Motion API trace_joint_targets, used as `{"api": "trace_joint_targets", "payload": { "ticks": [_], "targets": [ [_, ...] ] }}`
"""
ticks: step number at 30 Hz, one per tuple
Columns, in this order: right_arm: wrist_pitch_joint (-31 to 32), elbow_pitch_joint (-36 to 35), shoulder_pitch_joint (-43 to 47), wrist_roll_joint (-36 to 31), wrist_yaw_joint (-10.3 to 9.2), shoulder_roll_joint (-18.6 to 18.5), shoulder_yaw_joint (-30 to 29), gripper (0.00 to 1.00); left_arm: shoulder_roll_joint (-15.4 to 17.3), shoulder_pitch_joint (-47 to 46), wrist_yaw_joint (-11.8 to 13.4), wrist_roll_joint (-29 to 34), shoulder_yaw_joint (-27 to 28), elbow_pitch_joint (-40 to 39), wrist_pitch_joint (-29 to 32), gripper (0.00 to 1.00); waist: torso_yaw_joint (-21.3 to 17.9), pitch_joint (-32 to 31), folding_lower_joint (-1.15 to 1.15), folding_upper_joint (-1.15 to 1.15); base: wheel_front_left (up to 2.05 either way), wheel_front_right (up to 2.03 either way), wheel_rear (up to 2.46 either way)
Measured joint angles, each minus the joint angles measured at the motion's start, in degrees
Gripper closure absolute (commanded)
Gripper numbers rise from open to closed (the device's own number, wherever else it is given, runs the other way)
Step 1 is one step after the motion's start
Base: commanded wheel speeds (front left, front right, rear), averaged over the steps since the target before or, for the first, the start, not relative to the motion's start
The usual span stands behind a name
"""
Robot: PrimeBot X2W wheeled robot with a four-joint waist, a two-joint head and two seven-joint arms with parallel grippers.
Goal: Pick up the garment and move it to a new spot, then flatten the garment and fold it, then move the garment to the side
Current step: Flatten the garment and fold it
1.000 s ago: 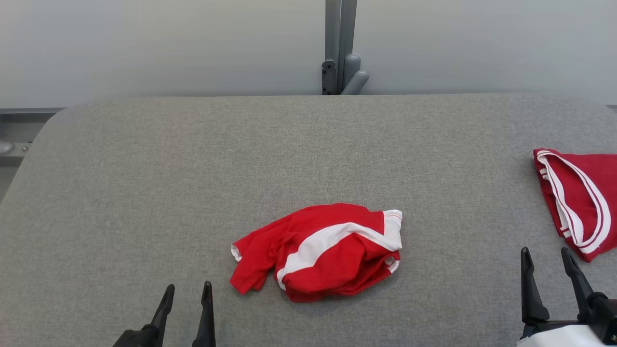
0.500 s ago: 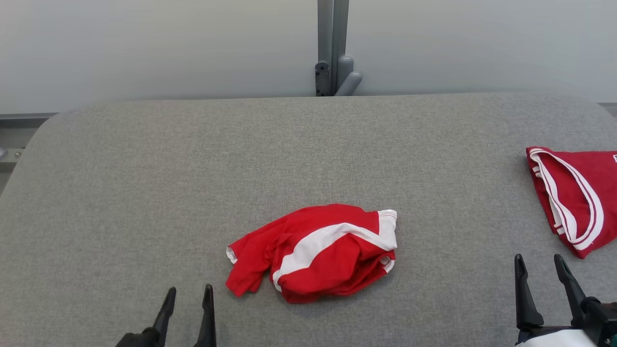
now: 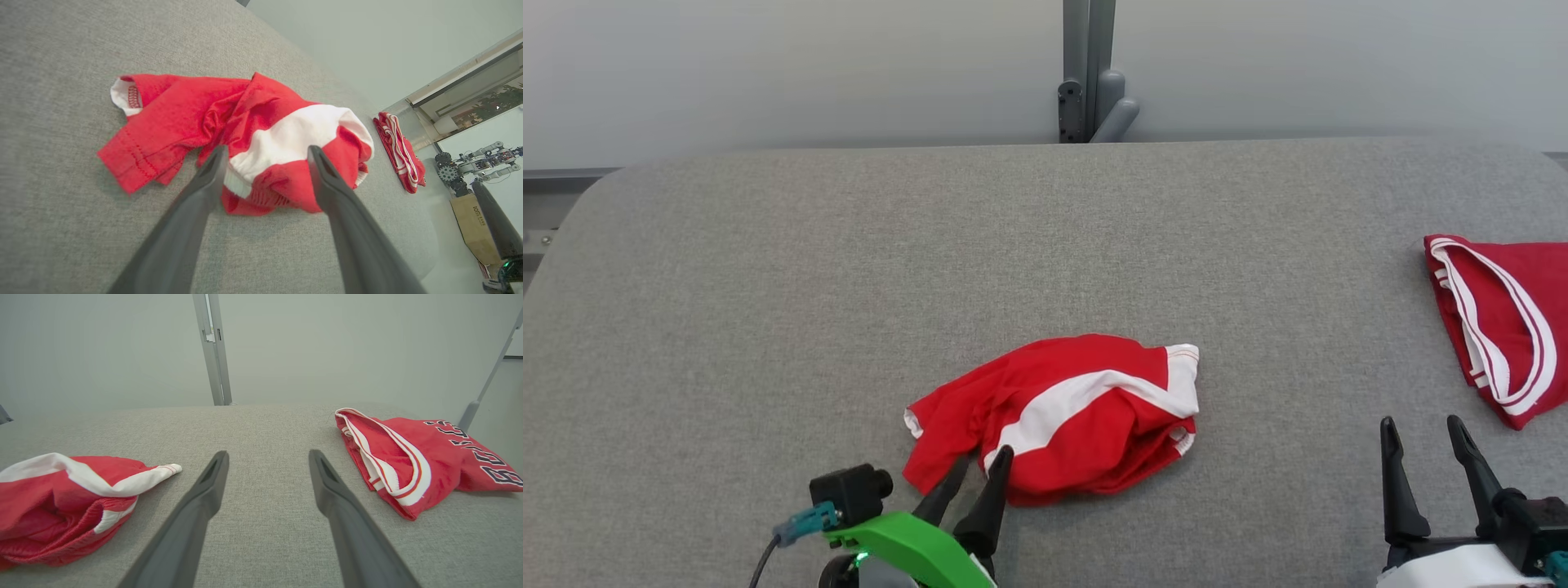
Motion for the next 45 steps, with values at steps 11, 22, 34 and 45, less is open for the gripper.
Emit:
{"api": "trace_joint_targets", "payload": {
  "ticks": [11,22,34,45],
  "targets": [
    [0.0,0.6,-1.0,0.4,0.00,0.0,0.9,0.00,0.3,-5.1,1.8,0.4,-3.5,7.6,3.7,0.00,-3.2,1.2,0.00,0.00,0.00,0.00,0.00],
    [0.0,0.8,-1.1,0.8,0.00,0.0,0.7,0.00,0.3,-6.0,1.6,4.2,-6.9,9.4,0.3,0.40,-4.6,2.2,0.00,0.00,0.00,0.00,0.00],
    [0.0,1.2,-2.1,1.1,0.00,0.0,1.0,0.00,4.0,-13.0,5.6,9.1,-6.0,1.6,0.8,1.00,-6.1,2.3,0.00,0.00,0.00,0.00,0.00],
    [0.0,1.5,-1.7,2.6,0.00,0.0,0.7,0.00,8.3,-7.7,8.6,9.0,-6.5,-6.3,6.1,0.54,-9.8,1.7,0.00,0.00,0.00,0.00,0.00]
  ]
}}
